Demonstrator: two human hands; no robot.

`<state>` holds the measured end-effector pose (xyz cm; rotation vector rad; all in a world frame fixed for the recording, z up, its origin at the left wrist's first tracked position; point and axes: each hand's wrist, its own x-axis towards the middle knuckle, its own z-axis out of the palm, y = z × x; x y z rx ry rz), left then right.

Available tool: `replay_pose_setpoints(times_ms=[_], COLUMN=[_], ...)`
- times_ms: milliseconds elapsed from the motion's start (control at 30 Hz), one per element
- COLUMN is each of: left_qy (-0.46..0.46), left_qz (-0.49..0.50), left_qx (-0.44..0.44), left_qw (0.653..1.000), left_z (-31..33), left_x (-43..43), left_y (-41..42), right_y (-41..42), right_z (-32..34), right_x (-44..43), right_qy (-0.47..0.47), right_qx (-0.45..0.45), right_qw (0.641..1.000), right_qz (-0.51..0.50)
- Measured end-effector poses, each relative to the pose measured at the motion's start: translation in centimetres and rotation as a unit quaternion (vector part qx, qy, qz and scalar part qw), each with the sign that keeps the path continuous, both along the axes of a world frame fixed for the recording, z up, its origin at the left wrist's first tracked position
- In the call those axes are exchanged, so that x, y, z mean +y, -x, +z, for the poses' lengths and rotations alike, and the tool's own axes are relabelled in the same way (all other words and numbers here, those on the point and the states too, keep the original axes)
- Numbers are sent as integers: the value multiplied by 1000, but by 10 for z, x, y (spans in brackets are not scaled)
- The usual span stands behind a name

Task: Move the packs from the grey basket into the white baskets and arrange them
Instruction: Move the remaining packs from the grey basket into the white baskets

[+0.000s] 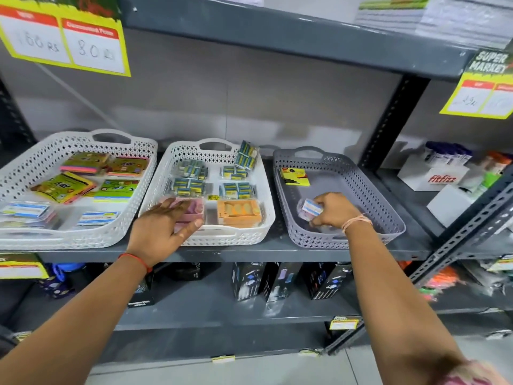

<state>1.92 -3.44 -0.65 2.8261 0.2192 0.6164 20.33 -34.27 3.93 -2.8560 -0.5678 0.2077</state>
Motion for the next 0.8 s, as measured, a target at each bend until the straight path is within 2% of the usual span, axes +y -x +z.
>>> replay_pose_setpoints(times_ms=[100, 233, 367, 467, 633, 800], left_qy=[21, 35, 26, 35, 57, 83], left_qz=[-15, 10, 112, 217, 358, 357], left_qx=[6, -12, -70, -94, -23, 77], left_qw=[1000, 999, 991, 971, 932, 927], left_z=[6, 15, 23, 29, 20, 3], left_x=[2, 35, 104, 158, 232, 246], left_y=[3, 17, 55, 85, 129, 137], right_y=[1, 1, 17, 40, 80, 117], right_z=[22, 50, 61, 61, 47, 17], right_x=[27, 91, 176, 238, 334, 381], right_qy=[-48, -96, -121, -154, -130, -34], right_qx=[-61, -73, -65, -46, 7, 2], right_qw=[997, 991, 982, 969, 945, 928], right_qz=[15, 55, 132, 187, 301, 371])
